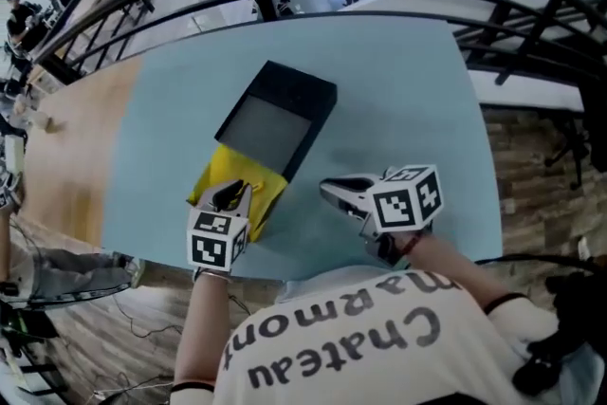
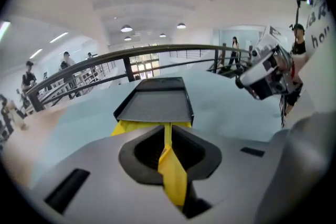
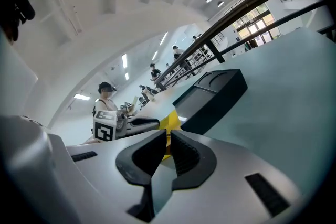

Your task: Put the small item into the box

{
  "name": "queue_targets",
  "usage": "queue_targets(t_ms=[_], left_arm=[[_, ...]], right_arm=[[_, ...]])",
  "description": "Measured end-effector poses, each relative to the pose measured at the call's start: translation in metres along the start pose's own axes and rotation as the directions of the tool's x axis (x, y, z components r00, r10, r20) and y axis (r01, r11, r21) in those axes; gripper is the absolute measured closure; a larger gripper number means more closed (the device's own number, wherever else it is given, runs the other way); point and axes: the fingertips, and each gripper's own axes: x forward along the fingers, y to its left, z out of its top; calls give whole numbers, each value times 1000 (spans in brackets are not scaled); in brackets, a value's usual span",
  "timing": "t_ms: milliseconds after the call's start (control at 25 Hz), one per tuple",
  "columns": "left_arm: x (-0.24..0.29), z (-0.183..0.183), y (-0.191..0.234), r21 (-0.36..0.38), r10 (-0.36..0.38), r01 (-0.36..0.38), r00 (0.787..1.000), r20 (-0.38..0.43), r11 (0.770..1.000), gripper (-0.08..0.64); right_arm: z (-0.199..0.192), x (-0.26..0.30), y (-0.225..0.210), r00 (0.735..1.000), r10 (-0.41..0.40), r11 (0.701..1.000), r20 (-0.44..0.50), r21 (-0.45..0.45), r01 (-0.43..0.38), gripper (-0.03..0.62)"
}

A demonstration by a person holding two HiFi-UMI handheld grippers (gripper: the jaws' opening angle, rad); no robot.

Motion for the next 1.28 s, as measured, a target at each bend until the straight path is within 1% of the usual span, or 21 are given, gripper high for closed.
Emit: queue_targets(t_ms=[80,160,240,280,320,400,480,640,720,840,1000,1080,1160,1280], left_arm=[[-12,12,-21,-72,-12,18,996,85,997,527],[-23,20,-52,-128,-69,90,985,161,988,550],[-36,25,-85,-149,-133,169,965,226,974,557],[-44,26,-98,-141,-148,188,956,251,972,557],[-53,28,-107,-121,-149,186,952,268,975,557],[-73,28,-112,-76,-115,141,954,277,987,557],[-93,25,-107,-69,-74,97,957,281,993,557],[-127,28,-96,-146,-13,65,945,326,987,557],[-140,31,-95,-173,11,53,937,349,983,557],[-159,30,-107,-188,32,43,926,376,981,557],[-181,20,-128,-197,50,28,923,382,980,557],[-198,9,-131,-222,67,23,919,388,975,557],[-222,3,-132,-255,86,22,911,403,967,557],[-253,1,-152,-292,106,23,903,416,956,557]], right_arm=[[-3,-3,3,999,26,999,-27,-23,-27,545],[-11,-6,3,997,40,998,-59,-40,-42,545],[-20,-6,1,995,46,997,-86,-54,-51,545],[-24,-6,0,994,50,996,-97,-62,-57,545],[-26,-4,1,993,58,995,-105,-71,-65,545],[-27,0,6,991,81,992,-109,-85,-91,545],[-24,3,14,989,106,989,-102,-97,-116,545],[-16,2,36,986,139,978,-91,-141,-151,545],[-14,-2,46,986,137,971,-98,-181,-153,545],[-18,-13,58,987,121,961,-109,-238,-144,546],[-31,-29,67,986,111,958,-121,-253,-138,546],[-39,-32,77,986,100,953,-132,-273,-133,546],[-44,-35,92,987,82,948,-138,-294,-120,546],[-46,-54,111,987,71,949,-143,-296,-111,546]])
